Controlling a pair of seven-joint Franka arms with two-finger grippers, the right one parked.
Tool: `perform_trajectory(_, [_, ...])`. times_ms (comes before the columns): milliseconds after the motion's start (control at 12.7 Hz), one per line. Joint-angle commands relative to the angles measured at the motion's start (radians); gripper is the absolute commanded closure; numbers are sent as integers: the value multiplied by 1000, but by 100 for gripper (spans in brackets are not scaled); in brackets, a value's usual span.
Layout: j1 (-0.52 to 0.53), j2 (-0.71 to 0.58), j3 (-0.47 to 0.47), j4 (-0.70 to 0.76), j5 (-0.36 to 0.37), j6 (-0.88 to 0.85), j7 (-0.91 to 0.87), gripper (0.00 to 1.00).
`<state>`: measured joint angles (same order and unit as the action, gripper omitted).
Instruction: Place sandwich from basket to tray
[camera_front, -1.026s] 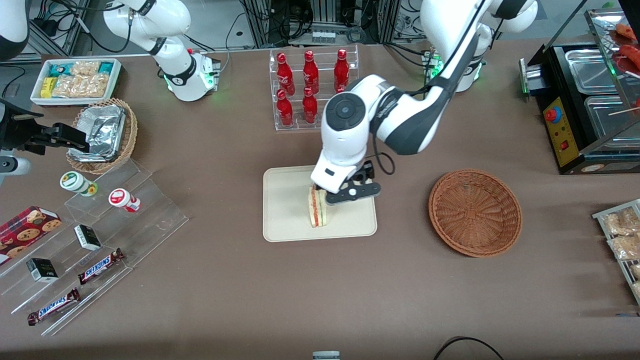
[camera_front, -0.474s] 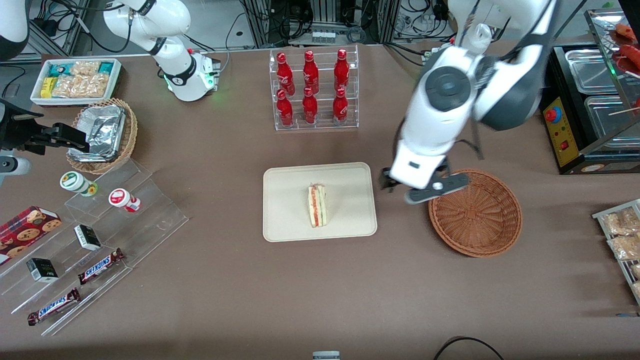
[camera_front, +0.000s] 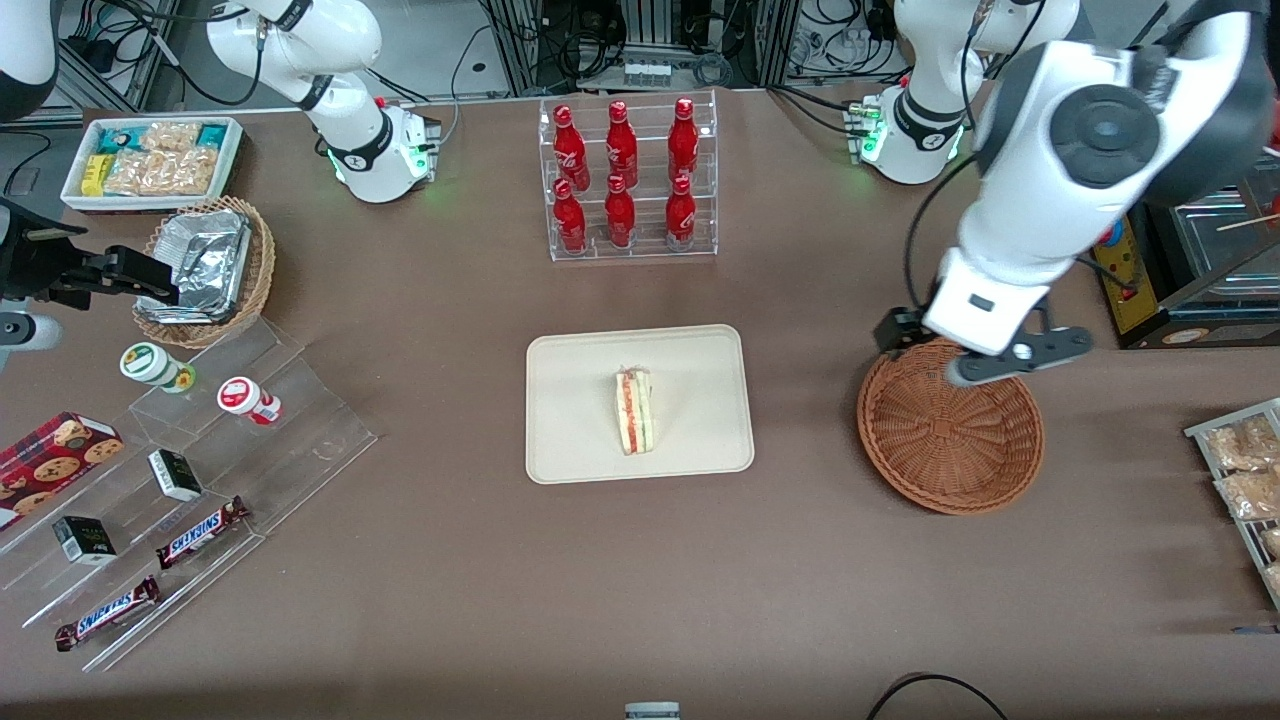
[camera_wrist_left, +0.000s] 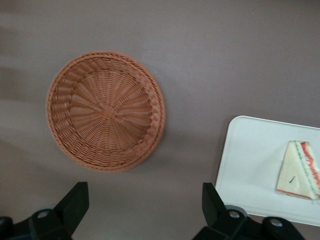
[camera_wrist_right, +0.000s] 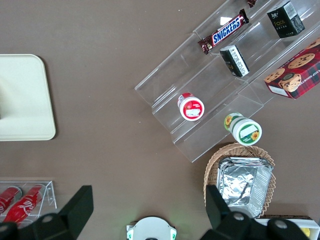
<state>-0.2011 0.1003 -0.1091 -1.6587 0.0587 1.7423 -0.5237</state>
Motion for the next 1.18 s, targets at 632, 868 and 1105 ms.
perform_trajectory(632, [226, -102, -11, -45, -40, -101, 373, 0])
perform_trajectory(868, [226, -128, -9, -56, -42, -107, 403, 0])
perform_trajectory(1105, [210, -125, 41, -20, -46, -115, 450, 1])
